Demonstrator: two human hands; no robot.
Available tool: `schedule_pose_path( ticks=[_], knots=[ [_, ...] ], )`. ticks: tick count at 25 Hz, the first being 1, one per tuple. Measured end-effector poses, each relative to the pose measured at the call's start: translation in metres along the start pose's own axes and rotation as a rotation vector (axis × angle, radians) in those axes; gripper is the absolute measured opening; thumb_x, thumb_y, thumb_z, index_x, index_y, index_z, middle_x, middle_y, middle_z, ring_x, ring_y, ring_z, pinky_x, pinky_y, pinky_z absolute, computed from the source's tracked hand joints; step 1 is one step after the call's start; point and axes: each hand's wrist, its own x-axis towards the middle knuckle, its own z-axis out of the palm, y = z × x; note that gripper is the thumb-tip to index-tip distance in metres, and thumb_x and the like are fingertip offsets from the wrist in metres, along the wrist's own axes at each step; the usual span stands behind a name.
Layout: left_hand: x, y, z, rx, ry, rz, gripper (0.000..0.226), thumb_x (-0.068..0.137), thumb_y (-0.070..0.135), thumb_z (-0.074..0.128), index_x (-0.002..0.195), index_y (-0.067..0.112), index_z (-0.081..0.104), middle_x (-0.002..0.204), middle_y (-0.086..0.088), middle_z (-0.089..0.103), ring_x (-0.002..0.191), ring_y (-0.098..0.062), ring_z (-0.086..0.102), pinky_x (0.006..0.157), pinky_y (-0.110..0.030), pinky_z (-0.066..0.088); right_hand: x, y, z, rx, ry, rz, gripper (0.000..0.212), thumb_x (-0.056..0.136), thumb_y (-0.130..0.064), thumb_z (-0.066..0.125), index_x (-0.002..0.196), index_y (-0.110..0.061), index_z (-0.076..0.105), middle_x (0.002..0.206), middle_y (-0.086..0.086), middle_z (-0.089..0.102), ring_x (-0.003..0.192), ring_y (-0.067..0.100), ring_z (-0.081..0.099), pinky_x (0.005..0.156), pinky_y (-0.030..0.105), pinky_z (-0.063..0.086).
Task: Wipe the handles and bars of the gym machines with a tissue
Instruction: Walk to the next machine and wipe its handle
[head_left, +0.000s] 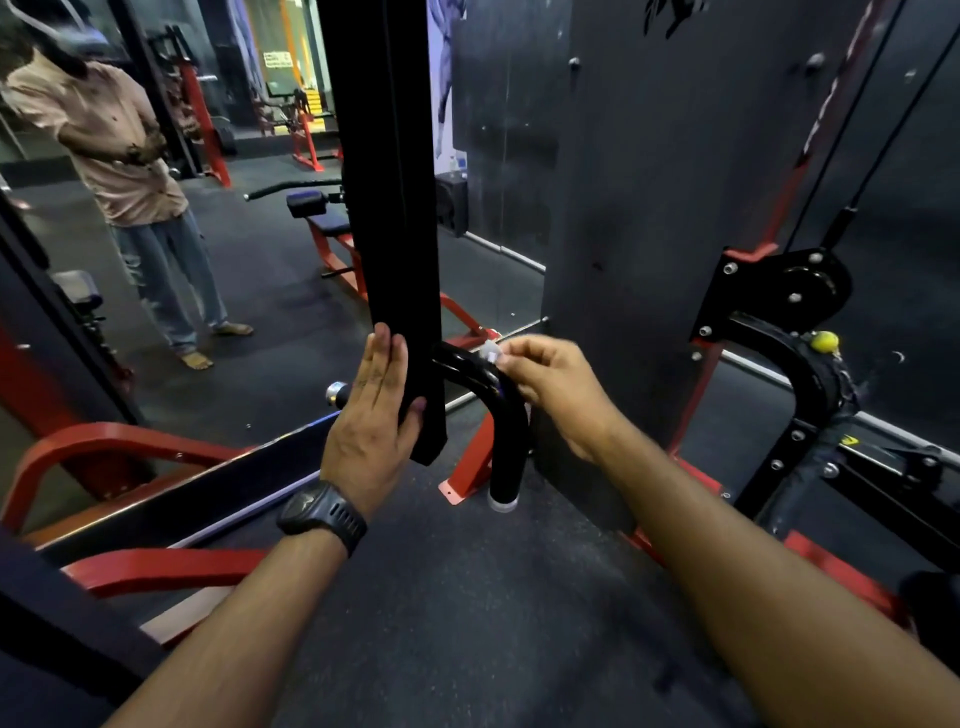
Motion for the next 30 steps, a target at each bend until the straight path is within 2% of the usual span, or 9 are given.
schedule_pose_path(
  ticks=[4,6,10,13,16,18,22,24,30],
  knots=[
    [0.002,0.0,-0.004,0.01,-0.023,-0.011,0.076,0.092,0.014,0.061,0.154,0.004,0.018,0.162,-0.011,0.014,0.15,-0.011,0.009,0.114,-0.013,0.018,-0.018,0.015,0.006,0.127,0.131,0.044,0.013,0.096,-0.008,0.061,0.089,-0.005,0.071,0.078,0.004,0.067,0.075,0.019,0.058,0.07,0.032,0.05],
    [0.001,0.002,-0.003,-0.002,-0.027,-0.028,0.077,0.092,0.013,0.061,0.154,0.006,0.016,0.162,-0.011,0.013,0.15,-0.011,0.008,0.113,-0.007,0.013,-0.022,0.019,0.008,0.095,0.149,-0.032,0.012,0.097,-0.008,0.06,0.092,-0.006,0.071,0.085,0.004,0.07,0.081,0.015,0.063,0.076,0.031,0.052],
    [0.0,0.004,-0.003,0.009,0.006,-0.023,0.077,0.091,0.012,0.062,0.154,0.004,0.017,0.162,-0.011,0.014,0.15,-0.007,0.005,0.114,-0.011,0.015,-0.029,0.022,0.01,0.046,0.236,-0.177,0.01,0.096,-0.01,0.063,0.095,-0.013,0.072,0.093,0.002,0.074,0.086,0.01,0.067,0.08,0.03,0.052],
    [0.0,0.006,-0.002,-0.009,0.015,-0.024,0.075,0.092,0.011,0.059,0.153,0.003,0.016,0.161,-0.013,0.014,0.15,-0.006,0.004,0.115,-0.01,0.012,-0.034,0.026,0.014,-0.189,0.266,-0.417,0.006,0.094,-0.008,0.066,0.096,-0.009,0.072,0.098,-0.003,0.072,0.096,0.014,0.069,0.085,0.032,0.055],
    [0.001,0.007,-0.005,0.024,0.014,-0.025,0.074,0.092,0.014,0.059,0.153,0.003,0.019,0.161,-0.013,0.017,0.149,-0.004,0.003,0.111,-0.017,0.023,-0.04,0.031,0.016,-0.369,0.364,-0.643,0.007,0.089,0.0,0.069,0.094,-0.004,0.071,0.102,-0.005,0.065,0.096,0.009,0.065,0.083,0.023,0.052],
    [0.001,0.008,-0.005,0.021,0.002,-0.031,0.075,0.092,0.014,0.061,0.153,0.004,0.018,0.162,-0.012,0.015,0.149,-0.003,0.002,0.109,-0.023,0.027,-0.038,0.03,0.013,-0.457,0.309,-0.754,0.008,0.088,0.003,0.07,0.096,0.0,0.072,0.102,0.001,0.065,0.096,0.009,0.065,0.085,0.023,0.052],
    [0.0,0.006,-0.007,0.033,-0.005,-0.029,0.078,0.09,0.013,0.063,0.153,0.005,0.017,0.162,-0.012,0.016,0.149,-0.003,0.003,0.106,-0.027,0.031,-0.048,0.041,0.006,-0.592,0.309,-0.824,0.013,0.096,-0.007,0.061,0.098,0.002,0.07,0.105,0.007,0.065,0.098,0.014,0.065,0.086,0.036,0.056],
    [0.0,0.006,-0.005,0.027,-0.001,-0.03,0.077,0.091,0.013,0.062,0.153,0.005,0.017,0.162,-0.012,0.015,0.149,-0.006,0.005,0.107,-0.027,0.031,-0.048,0.039,0.006,-0.637,0.29,-0.846,0.019,0.098,-0.013,0.06,0.102,0.002,0.07,0.108,0.008,0.065,0.1,0.015,0.065,0.087,0.035,0.056],
    [0.002,0.003,-0.002,0.019,-0.002,-0.017,0.08,0.09,0.009,0.065,0.154,0.004,0.017,0.162,-0.013,0.015,0.15,-0.017,0.014,0.113,-0.009,0.013,-0.036,0.025,0.008,-0.679,0.268,-0.885,0.013,0.094,-0.008,0.069,0.101,0.002,0.072,0.108,0.009,0.069,0.106,0.018,0.067,0.09,0.037,0.056]
  ],
)
